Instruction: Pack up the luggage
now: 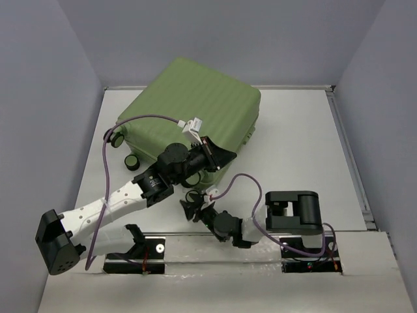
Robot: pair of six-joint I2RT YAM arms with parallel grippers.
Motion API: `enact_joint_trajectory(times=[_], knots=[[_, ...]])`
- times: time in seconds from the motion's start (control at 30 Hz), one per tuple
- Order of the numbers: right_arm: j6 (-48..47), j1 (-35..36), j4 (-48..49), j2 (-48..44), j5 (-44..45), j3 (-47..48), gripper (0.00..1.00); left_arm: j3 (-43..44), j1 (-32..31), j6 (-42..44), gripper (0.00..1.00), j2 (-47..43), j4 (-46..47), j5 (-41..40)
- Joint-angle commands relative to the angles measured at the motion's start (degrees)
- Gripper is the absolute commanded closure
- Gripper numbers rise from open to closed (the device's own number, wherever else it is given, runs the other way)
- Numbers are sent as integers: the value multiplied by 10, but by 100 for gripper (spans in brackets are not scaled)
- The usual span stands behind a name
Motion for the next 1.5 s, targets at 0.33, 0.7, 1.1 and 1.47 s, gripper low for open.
enact_joint_trajectory(times=[0.33, 0.7, 1.1, 1.47], knots=[[269, 68, -414, -400, 31, -176, 6, 9, 35, 20, 94, -6, 57, 51], [182, 68, -666, -473, 49, 12, 0, -22, 89, 127, 33, -185, -201, -183], [141, 30, -698, -482, 9, 76, 0, -158, 94, 107, 41, -271, -230, -18], [147, -2, -749, -564, -11, 42, 0, -155, 83, 67, 67, -156, -46, 105]])
